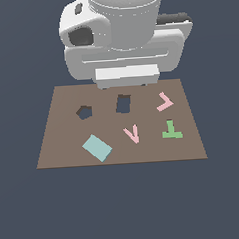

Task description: Insert a designated object into the corresponding slot on a board.

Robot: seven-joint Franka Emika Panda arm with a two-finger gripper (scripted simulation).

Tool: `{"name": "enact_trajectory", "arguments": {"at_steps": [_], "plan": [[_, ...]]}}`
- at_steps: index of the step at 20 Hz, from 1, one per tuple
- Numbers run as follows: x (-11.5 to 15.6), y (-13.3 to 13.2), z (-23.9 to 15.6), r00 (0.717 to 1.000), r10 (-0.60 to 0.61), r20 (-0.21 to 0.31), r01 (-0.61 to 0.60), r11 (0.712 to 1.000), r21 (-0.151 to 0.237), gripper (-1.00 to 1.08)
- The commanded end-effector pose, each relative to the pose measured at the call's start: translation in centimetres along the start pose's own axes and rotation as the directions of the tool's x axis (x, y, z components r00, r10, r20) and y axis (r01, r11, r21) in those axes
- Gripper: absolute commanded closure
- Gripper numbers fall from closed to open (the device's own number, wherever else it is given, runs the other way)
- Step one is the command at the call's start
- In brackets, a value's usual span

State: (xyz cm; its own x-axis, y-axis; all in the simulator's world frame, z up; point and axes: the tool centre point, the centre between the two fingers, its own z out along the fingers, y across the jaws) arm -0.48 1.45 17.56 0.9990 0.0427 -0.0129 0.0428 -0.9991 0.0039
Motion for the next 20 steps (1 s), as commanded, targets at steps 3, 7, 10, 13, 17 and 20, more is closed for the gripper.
{"name": "enact_trajectory", "arguments": {"at_steps": [3,7,10,13,17,20], "plan": [[0.0,0.0,0.0,1.000,-0.002,0.000,0.002,1.000,0.000,-0.92],[0.1,0.3,0.3,1.000,-0.020,0.000,0.020,1.000,0.000,-0.92],[0.3,0.7,0.7,0.999,-0.045,-0.001,0.045,0.999,0.000,-0.92],[0.6,1.2,1.2,0.997,-0.080,-0.001,0.080,0.997,0.000,-0.92],[1.1,2.1,2.1,0.990,-0.143,-0.002,0.143,0.990,0.000,-0.92],[1.6,2.9,3.0,0.979,-0.202,-0.003,0.202,0.979,0.000,-0.92]]}}
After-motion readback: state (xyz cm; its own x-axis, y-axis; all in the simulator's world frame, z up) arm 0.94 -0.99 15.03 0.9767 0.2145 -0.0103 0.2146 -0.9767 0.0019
